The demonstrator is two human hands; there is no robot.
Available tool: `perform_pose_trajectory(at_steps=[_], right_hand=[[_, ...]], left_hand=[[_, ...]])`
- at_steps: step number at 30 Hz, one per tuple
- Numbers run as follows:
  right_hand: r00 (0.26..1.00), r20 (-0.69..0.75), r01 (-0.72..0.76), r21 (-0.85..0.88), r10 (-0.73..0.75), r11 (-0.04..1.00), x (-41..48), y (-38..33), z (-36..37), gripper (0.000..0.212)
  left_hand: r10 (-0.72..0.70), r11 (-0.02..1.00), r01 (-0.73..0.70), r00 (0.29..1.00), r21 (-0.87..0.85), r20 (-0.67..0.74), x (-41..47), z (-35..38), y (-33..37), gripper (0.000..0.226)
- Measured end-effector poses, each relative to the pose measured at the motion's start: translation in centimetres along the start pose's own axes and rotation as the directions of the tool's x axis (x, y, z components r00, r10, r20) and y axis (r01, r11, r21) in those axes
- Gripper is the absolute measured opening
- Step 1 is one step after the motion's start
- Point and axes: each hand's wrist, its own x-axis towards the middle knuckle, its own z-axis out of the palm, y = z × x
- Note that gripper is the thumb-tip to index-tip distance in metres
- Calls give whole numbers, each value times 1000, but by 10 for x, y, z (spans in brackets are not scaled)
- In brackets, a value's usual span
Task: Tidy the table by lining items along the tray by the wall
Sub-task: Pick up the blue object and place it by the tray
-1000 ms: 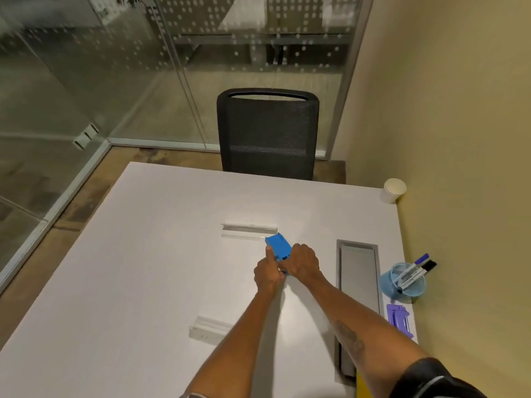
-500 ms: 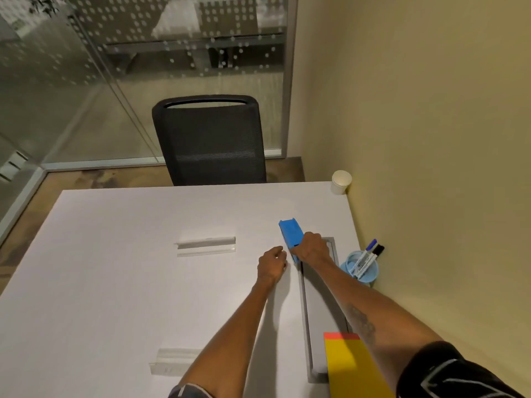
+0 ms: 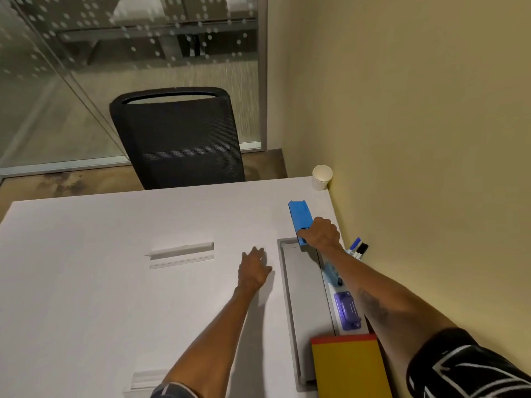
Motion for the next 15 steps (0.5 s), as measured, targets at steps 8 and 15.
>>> perform_pose_trajectory(at_steps=[8, 15], right_hand=[[999, -19, -39, -33, 38, 999, 22, 24, 1, 48], [997, -24, -81, -84, 79, 993, 38, 38, 1, 43]], left_hand=[[-74, 940, 39, 993, 338, 90, 14, 15, -21, 101], [-105, 958, 75, 990, 276, 98, 28, 22, -25, 114]])
